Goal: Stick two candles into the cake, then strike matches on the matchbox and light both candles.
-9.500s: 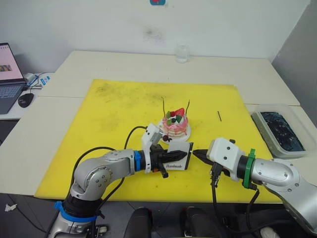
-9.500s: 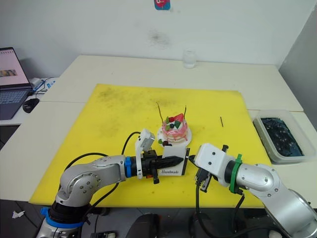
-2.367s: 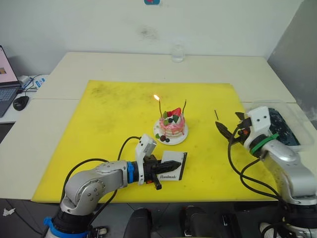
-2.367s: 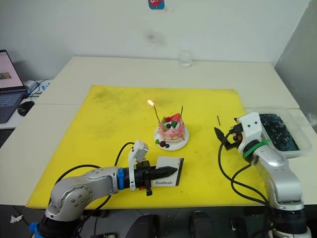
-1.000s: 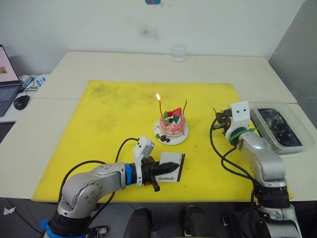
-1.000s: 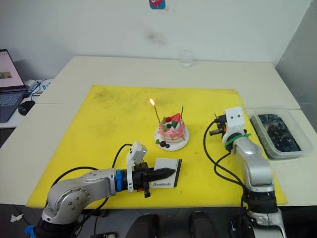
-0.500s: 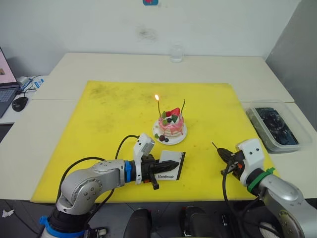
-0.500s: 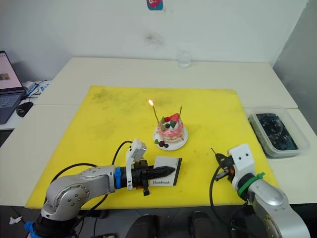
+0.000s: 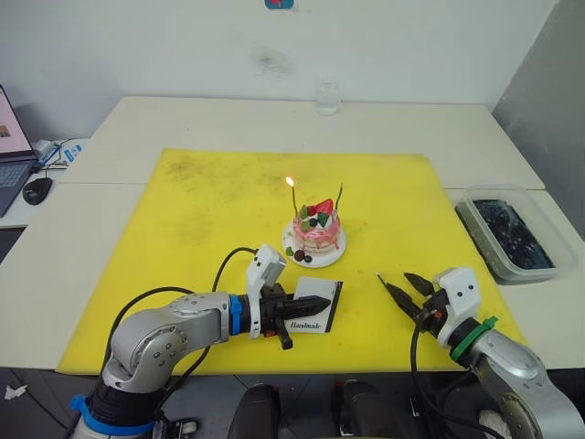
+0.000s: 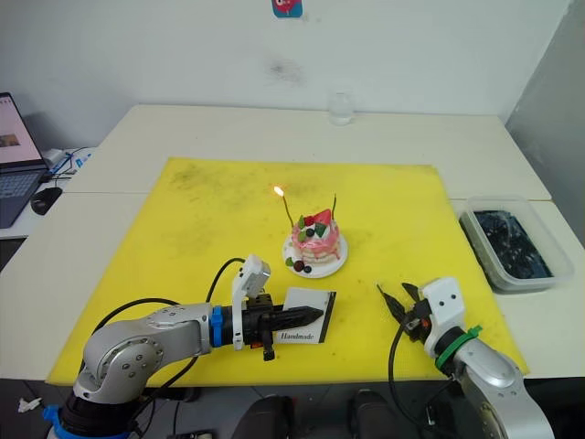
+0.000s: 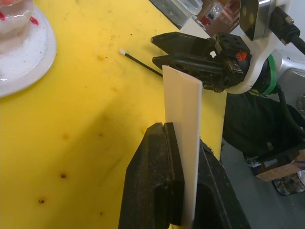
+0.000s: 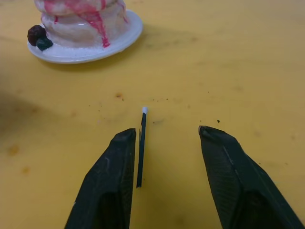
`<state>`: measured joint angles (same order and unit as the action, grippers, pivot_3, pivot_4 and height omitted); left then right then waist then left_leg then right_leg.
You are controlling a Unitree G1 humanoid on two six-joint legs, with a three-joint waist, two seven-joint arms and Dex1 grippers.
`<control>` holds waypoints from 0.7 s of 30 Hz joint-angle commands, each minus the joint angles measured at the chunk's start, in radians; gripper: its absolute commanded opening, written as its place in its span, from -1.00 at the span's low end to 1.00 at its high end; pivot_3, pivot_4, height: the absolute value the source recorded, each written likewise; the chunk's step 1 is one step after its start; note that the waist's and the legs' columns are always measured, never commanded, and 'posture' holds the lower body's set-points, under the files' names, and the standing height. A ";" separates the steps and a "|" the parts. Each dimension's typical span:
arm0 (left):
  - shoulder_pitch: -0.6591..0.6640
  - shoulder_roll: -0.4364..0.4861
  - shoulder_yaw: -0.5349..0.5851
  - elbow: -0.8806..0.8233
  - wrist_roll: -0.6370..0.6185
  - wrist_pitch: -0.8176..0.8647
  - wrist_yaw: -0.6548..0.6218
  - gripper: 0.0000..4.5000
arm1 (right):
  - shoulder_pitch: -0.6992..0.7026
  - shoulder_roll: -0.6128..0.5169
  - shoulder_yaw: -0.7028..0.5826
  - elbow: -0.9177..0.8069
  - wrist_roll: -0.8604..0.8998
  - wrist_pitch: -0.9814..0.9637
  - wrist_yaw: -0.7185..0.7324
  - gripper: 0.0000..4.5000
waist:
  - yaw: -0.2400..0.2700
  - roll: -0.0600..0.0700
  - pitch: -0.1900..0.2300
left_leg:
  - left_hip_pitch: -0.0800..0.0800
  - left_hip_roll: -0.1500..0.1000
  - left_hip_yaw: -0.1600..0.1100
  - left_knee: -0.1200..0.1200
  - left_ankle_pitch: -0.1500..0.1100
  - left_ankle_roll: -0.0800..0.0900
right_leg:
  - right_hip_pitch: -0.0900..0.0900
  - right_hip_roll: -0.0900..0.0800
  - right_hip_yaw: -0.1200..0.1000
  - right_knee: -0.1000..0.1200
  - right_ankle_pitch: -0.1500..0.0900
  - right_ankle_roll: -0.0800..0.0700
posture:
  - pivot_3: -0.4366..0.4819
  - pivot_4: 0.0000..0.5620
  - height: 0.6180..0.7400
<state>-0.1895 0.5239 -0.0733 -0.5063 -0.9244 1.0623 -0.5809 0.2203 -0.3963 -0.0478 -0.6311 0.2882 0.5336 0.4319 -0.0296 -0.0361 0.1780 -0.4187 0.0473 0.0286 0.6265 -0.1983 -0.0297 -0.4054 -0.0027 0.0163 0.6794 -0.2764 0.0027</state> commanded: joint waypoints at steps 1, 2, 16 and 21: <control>-0.003 0.000 0.014 -0.024 -0.022 -0.004 -0.008 -1.00 | -0.022 -0.013 0.036 -0.015 -0.016 -0.014 0.003 -0.11 | 0.000 0.000 0.000 | 0.000 0.000 0.000 0.000 0.000 0.000 | 0.000 0.000 0.000 0.000 0.000 0.000 | -0.05 -0.47 1.00; -0.004 0.000 0.013 -0.023 -0.022 -0.004 -0.008 -1.00 | -0.025 -0.016 0.045 -0.013 -0.021 -0.016 0.005 -0.11 | 0.001 0.000 0.000 | 0.000 0.000 0.000 0.000 0.000 0.000 | 0.000 0.000 0.000 0.000 0.000 0.000 | -0.05 -0.47 1.00; 0.007 0.000 0.011 -0.033 -0.021 -0.007 -0.007 -1.00 | -0.035 0.023 0.119 0.063 -0.109 -0.089 -0.052 -0.11 | 0.002 0.000 0.000 | 0.000 0.000 0.001 0.000 0.000 0.000 | 0.000 0.000 0.000 0.000 0.000 0.000 | -0.05 -0.47 1.00; 0.008 0.001 0.013 -0.037 -0.024 -0.005 -0.005 -1.00 | -0.039 0.044 0.112 0.080 -0.113 -0.088 -0.063 -0.11 | 0.002 0.000 0.000 | 0.000 0.000 0.000 0.000 0.000 0.000 | 0.000 0.000 0.000 0.000 0.000 0.000 | -0.05 -0.47 1.00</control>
<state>-0.1809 0.5236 -0.0733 -0.5065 -0.9256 1.0623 -0.5800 0.1839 -0.3562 0.0661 -0.5430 0.1778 0.4663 0.3723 -0.0274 -0.0362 0.1780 -0.4187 0.0473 0.0288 0.6267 -0.1983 -0.0297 -0.4053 -0.0028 0.0164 0.6796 -0.2763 0.0028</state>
